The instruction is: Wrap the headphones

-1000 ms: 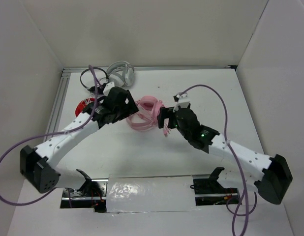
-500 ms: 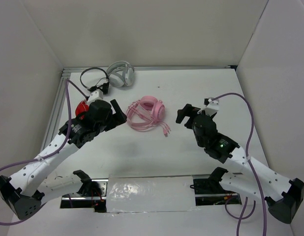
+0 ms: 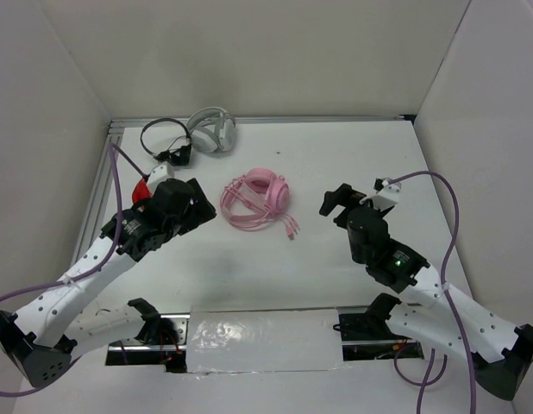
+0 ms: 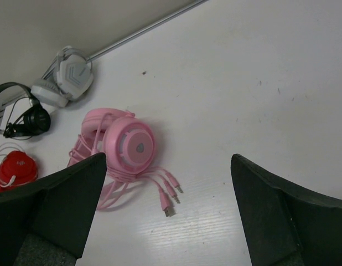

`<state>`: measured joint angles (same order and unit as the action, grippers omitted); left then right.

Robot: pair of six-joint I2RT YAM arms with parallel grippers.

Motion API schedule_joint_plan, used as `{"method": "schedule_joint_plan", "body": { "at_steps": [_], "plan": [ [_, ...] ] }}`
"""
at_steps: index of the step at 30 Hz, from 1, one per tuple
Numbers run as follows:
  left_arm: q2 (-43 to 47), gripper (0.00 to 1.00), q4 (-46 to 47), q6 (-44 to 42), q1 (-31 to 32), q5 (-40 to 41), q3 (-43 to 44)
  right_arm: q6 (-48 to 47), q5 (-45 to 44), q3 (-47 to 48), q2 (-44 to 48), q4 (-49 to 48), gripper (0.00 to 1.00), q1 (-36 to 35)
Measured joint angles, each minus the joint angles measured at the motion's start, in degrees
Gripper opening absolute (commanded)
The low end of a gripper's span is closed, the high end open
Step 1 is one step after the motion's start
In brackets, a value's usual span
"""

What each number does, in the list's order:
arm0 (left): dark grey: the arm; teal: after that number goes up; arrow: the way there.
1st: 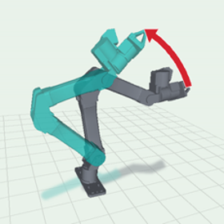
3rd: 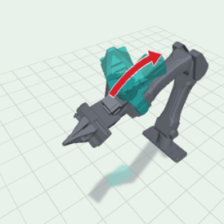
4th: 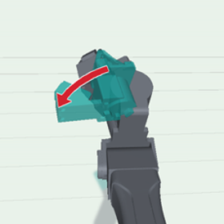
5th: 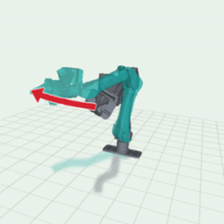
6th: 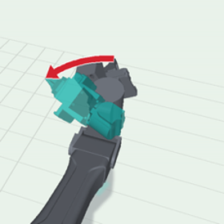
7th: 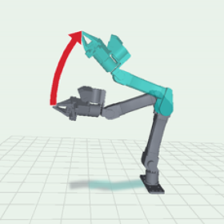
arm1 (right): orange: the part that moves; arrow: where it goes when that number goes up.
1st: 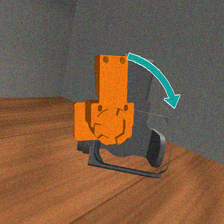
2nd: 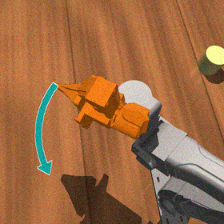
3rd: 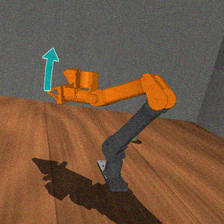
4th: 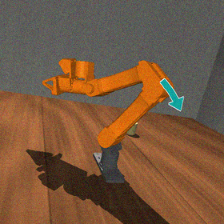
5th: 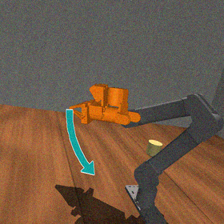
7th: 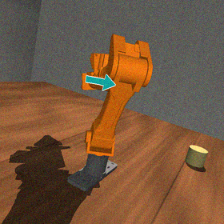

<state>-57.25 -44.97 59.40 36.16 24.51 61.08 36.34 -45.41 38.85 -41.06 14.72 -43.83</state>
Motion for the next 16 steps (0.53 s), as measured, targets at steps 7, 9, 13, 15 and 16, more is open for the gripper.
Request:
{"method": "schedule_joint_plan", "body": {
  "at_steps": [7, 9, 13, 15, 16],
  "plan": [
    [0.11, 0.99, -1.75, 1.53, 0.0, 1.25, 0.0, 1.77, -2.6, 0.0, 1.2, 3.56, 1.0, 0.0],
    [-0.37, 0.99, -3.04, 2.49, 0.0, 1.62, 0.02, 1.95, -3.13, -0.09, 2.23, 3.85, 1.0, 0.0],
    [-1.51, 0.99, -4.81, 3.56, 0.0, 2.14, 0.04, 2.19, -3.91, -0.72, 4.2, 4.02, 1.0, 0.0],
    [-1.73, 0.99, -5.22, 3.85, 0.0, 2.23, 0.07, 2.21, -4.09, -0.94, 4.52, 4.09, 1.0, 0.0],
    [-1.75, 0.99, -5.38, 3.87, 0.0, 2.23, 0.07, 2.21, -4.22, -0.98, 4.57, 4.22, 1.0, 0.0]
  ]
}}
